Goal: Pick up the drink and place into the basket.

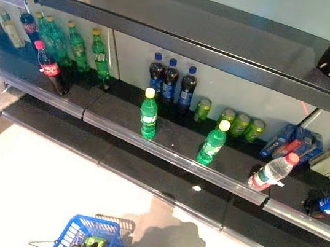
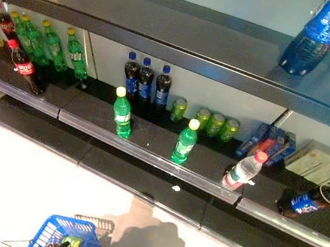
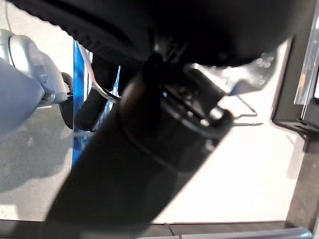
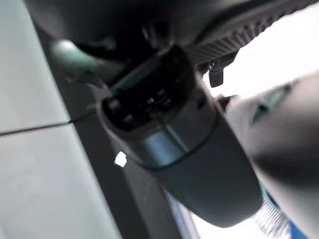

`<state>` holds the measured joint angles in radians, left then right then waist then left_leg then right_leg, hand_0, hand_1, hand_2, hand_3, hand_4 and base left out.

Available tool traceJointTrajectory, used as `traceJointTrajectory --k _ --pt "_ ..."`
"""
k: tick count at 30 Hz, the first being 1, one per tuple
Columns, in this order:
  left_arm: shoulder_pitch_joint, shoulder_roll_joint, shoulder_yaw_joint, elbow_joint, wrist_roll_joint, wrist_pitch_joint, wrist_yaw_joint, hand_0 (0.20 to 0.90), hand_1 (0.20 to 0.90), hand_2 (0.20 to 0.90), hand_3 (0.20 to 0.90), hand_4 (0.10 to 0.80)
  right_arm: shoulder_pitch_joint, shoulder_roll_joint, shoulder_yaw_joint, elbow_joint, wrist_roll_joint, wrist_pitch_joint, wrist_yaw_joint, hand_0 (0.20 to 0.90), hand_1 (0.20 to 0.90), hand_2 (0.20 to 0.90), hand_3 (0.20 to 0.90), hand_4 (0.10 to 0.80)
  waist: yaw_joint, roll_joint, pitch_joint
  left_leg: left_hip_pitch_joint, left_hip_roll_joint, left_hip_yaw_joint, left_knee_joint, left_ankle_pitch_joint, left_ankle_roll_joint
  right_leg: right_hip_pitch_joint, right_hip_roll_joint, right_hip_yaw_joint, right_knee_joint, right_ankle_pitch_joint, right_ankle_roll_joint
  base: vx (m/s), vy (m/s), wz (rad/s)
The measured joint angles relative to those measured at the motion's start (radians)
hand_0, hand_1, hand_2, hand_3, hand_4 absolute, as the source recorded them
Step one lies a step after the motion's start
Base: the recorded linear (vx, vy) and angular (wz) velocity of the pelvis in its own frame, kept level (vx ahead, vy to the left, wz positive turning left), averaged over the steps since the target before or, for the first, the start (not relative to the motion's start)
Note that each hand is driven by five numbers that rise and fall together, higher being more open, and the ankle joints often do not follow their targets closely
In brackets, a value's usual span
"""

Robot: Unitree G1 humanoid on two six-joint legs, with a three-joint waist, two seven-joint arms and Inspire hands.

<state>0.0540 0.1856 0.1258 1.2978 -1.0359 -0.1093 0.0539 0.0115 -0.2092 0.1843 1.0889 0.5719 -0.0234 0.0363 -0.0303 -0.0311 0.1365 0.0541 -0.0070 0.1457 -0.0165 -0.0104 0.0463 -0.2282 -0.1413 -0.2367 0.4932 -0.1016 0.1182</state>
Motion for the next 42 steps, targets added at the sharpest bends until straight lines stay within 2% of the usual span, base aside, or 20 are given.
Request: traceJointTrajectory --k 1,2,3,5,7,9,10,11,12,15,17,19,23,27,28,32,37,41,42 --pt "0.000 0.017 -0.009 0.003 -0.002 0.000 0.001 0.300 0.300 0.300 0.200 0.100 0.000 0.013 0.000 -0.005 0.000 -0.004 0.001 0.900 0.900 0.900 0.900 0.800 -0.016 -0.019 0.001 0.000 0.000 -0.009 0.000 0.004 -0.003 -0.002 0.010 0.035 -0.011 0.000 0.001 -0.152 -0.224 0.42" --pt "-0.001 0.028 -0.015 0.012 -0.003 0.001 0.001 0.300 0.300 0.300 0.200 0.100 0.001 0.022 0.000 -0.002 0.001 -0.008 0.001 0.900 0.900 0.900 0.900 0.800 -0.025 -0.036 -0.001 0.000 0.001 0.016 0.000 0.011 -0.009 0.001 0.001 0.042 -0.031 0.006 -0.008 -0.118 -0.247 0.45" --pt "-0.008 0.025 -0.020 0.020 -0.003 0.003 0.005 0.300 0.300 0.300 0.200 0.100 0.000 0.020 -0.001 0.003 0.000 -0.009 0.001 0.900 0.900 0.900 0.900 0.800 -0.026 -0.039 0.000 -0.007 0.020 0.072 -0.002 0.026 -0.018 -0.001 -0.020 0.048 -0.017 -0.009 -0.010 -0.103 -0.325 0.47" --pt "-0.012 0.015 -0.033 0.014 -0.003 0.004 0.006 0.300 0.300 0.300 0.200 0.100 0.002 0.016 -0.004 0.007 -0.002 -0.011 0.001 0.900 0.900 0.900 0.900 0.800 -0.019 -0.027 0.008 -0.019 0.050 0.118 0.002 0.020 -0.018 0.001 -0.071 0.058 -0.025 -0.007 0.000 -0.070 -0.407 0.27" --pt "0.000 0.016 -0.036 0.016 -0.005 0.009 0.020 0.300 0.300 0.300 0.200 0.100 -0.009 0.012 -0.005 0.036 -0.025 -0.013 -0.008 0.900 0.900 0.900 0.900 0.800 0.003 -0.014 0.019 0.002 0.079 0.122 -0.004 0.026 -0.055 0.056 -0.131 0.120 -0.110 0.002 0.037 -0.078 -0.480 -0.07" --pt "0.018 0.021 -0.037 0.012 -0.005 0.009 0.028 0.300 0.300 0.300 0.200 0.100 -0.006 0.000 0.002 0.051 -0.040 -0.005 -0.009 0.900 0.900 0.900 0.900 0.800 0.009 -0.016 0.020 0.033 0.091 0.116 -0.007 0.024 -0.086 0.135 -0.152 0.140 -0.244 0.031 0.067 -0.042 -0.267 -0.14" --pt "0.035 0.042 -0.036 -0.002 -0.006 0.009 0.032 0.300 0.300 0.300 0.200 0.100 -0.001 0.008 0.017 0.049 -0.062 -0.006 -0.008 0.900 0.900 0.900 0.900 0.800 0.028 -0.041 0.016 0.055 0.088 0.108 -0.010 0.022 -0.115 0.176 -0.156 0.141 -0.340 0.084 0.063 -0.058 -0.227 -0.38" --pt "0.043 0.049 -0.034 -0.014 -0.007 0.005 0.040 0.300 0.300 0.300 0.200 0.100 -0.001 0.017 0.033 0.040 -0.074 -0.003 -0.004 0.900 0.900 0.900 0.900 0.800 0.035 -0.064 0.016 0.074 0.091 0.093 -0.019 0.021 -0.142 0.201 -0.146 0.151 -0.392 0.112 0.090 -0.099 -0.269 -0.40" --pt "0.047 0.039 -0.034 -0.020 -0.009 0.009 0.058 0.300 0.300 0.300 0.200 0.100 0.006 0.006 0.065 0.002 -0.098 0.008 -0.007 0.900 0.900 0.900 0.900 0.800 0.034 -0.049 0.015 0.085 0.119 0.065 -0.021 0.023 -0.162 0.220 -0.113 0.149 -0.424 0.129 0.074 -0.107 -0.230 -0.35" --pt "0.081 -0.021 -0.034 -0.104 -0.007 -0.004 0.067 0.300 0.300 0.300 0.200 0.100 0.042 -0.063 0.152 -0.255 -0.182 0.067 -0.011 0.900 0.900 0.900 0.900 0.800 0.032 0.007 0.014 0.074 0.207 0.028 -0.014 0.028 -0.170 0.241 -0.008 0.151 -0.499 0.176 0.016 -0.120 -0.219 -0.32" --pt "0.073 -0.041 -0.036 -0.143 0.002 -0.006 0.073 0.300 0.300 0.300 0.200 0.100 0.073 -0.126 0.193 -0.472 -0.201 0.115 0.000 0.900 0.900 0.900 0.900 0.800 0.026 0.015 0.012 0.048 0.240 0.026 0.000 0.031 -0.176 0.241 0.019 0.142 -0.541 0.193 -0.004 -0.148 -0.146 -0.06" --pt "0.059 -0.041 -0.041 -0.153 0.003 -0.006 0.073 0.300 0.300 0.300 0.200 0.100 0.074 -0.169 0.202 -0.565 -0.210 0.128 0.015 0.900 0.900 0.900 0.900 0.800 0.025 0.011 0.010 0.035 0.254 0.024 -0.004 0.037 -0.185 0.242 0.033 0.136 -0.568 0.211 -0.014 -0.130 -0.058 0.03" --pt "0.067 -0.016 -0.060 -0.166 -0.001 -0.004 0.075 0.300 0.300 0.300 0.200 0.100 0.090 -0.280 0.206 -0.728 -0.220 0.127 0.091 0.900 0.900 0.900 0.900 0.800 0.020 0.000 0.005 0.019 0.254 0.024 -0.027 0.038 -0.186 0.241 0.028 0.116 -0.583 0.224 -0.014 -0.081 0.004 0.09" --pt "0.092 0.008 -0.078 -0.176 -0.001 -0.001 0.076 0.300 0.300 0.300 0.200 0.100 0.101 -0.372 0.192 -0.896 -0.218 0.124 0.177 0.900 0.900 0.900 0.900 0.800 -0.006 -0.012 -0.002 0.017 0.237 0.011 -0.052 0.050 -0.180 0.241 0.006 0.087 -0.584 0.220 -0.003 -0.010 0.091 0.16" --pt "0.096 0.008 -0.078 -0.175 0.000 0.000 0.076 0.300 0.300 0.300 0.200 0.100 0.101 -0.388 0.182 -0.943 -0.216 0.124 0.194 0.900 0.900 0.900 0.900 0.800 -0.014 -0.011 -0.002 0.024 0.235 0.011 -0.055 0.057 -0.186 0.242 0.004 0.086 -0.584 0.219 0.001 0.034 0.100 0.07" --pt "0.092 0.003 -0.074 -0.175 -0.001 0.011 0.076 0.300 0.300 0.300 0.200 0.100 0.100 -0.402 0.114 -1.115 -0.164 0.121 0.259 0.900 0.900 0.900 0.900 0.800 -0.028 -0.016 -0.006 0.035 0.216 0.011 -0.067 0.072 -0.206 0.246 -0.008 0.084 -0.581 0.223 0.013 0.033 0.094 0.03" --pt "0.090 -0.003 -0.068 -0.174 -0.002 0.015 0.076 0.300 0.300 0.300 0.200 0.100 0.099 -0.420 0.084 -1.254 -0.126 0.090 0.309 0.900 0.900 0.900 0.900 0.800 -0.027 -0.022 -0.010 0.060 0.205 0.016 -0.067 0.060 -0.202 0.271 -0.020 0.085 -0.581 0.217 0.024 0.041 0.036 0.02" --pt "0.095 -0.004 -0.059 -0.174 -0.001 0.015 0.076 0.300 0.300 0.300 0.200 0.100 0.097 -0.420 0.048 -1.309 -0.084 0.052 0.299 0.900 0.900 0.900 0.900 0.800 -0.029 -0.023 -0.011 0.072 0.205 0.035 -0.067 0.054 -0.201 0.274 -0.021 0.101 -0.583 0.210 0.024 0.034 0.016 -0.11" --pt "0.097 -0.003 -0.057 -0.174 0.000 0.015 0.076 0.300 0.300 0.300 0.200 0.100 0.097 -0.419 0.015 -1.322 -0.056 0.011 0.271 0.900 0.900 0.900 0.900 0.800 -0.033 -0.024 -0.011 0.074 0.204 0.039 -0.067 0.054 -0.201 0.272 -0.021 0.107 -0.582 0.208 0.026 0.031 0.014 -0.07"
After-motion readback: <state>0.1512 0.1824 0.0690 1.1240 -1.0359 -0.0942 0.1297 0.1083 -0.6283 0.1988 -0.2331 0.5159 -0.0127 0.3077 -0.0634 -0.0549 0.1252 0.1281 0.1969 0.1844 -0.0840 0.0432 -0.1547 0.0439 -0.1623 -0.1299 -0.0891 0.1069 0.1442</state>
